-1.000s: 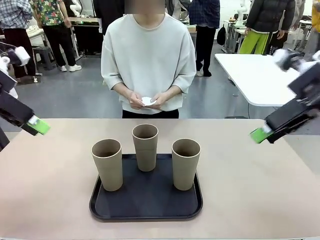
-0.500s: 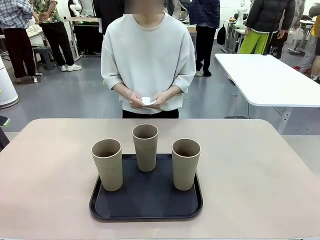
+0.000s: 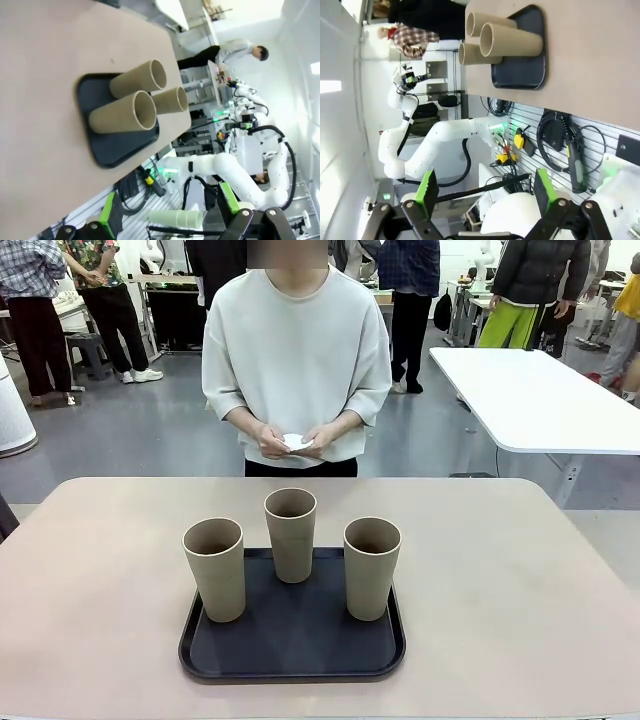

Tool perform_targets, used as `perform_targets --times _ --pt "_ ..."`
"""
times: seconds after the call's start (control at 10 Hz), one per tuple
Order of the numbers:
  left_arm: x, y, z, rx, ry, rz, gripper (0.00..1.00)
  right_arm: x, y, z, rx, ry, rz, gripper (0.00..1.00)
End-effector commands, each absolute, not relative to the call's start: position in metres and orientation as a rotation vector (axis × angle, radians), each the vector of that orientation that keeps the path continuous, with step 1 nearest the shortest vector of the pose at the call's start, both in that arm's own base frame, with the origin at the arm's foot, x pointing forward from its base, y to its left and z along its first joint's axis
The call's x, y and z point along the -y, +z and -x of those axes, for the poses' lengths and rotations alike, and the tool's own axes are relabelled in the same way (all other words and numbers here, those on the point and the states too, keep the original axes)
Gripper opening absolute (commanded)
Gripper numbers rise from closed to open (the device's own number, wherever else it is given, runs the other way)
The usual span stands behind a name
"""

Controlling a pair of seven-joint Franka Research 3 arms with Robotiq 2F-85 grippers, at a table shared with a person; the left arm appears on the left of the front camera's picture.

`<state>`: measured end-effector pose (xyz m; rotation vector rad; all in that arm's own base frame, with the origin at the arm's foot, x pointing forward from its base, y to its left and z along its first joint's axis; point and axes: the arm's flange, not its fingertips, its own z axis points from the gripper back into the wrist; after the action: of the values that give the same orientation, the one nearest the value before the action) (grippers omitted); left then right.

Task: Place coasters on the table and set cups on them.
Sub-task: Pick up one Reusable plastic cup and place it on a coaster set by the human.

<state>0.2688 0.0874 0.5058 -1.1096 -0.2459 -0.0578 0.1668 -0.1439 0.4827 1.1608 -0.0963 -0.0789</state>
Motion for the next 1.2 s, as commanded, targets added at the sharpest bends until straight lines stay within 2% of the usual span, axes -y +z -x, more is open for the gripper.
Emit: perform_targets --times 0.0,0.5,0.8,1.1 --pt "-0.103 0.496 -0.262 0.252 -0.053 1.096 1.0 0.13 0.448 -0.177 0.12 -0.081 -1.195 1.0" --pt "-0.151 0.487 -0.259 0.259 0.011 1.084 1.0 0.146 0.452 -0.194 0.108 -0.093 -1.213 1.0" --pt "-0.149 0.488 -0.263 0.249 0.007 1.054 1.0 0.138 0.458 -0.194 0.123 -0.048 -1.198 1.0" --pt "-0.149 0.484 -0.26 0.253 0.05 1.079 1.0 0.15 0.455 -0.198 0.092 -0.105 -1.206 1.0"
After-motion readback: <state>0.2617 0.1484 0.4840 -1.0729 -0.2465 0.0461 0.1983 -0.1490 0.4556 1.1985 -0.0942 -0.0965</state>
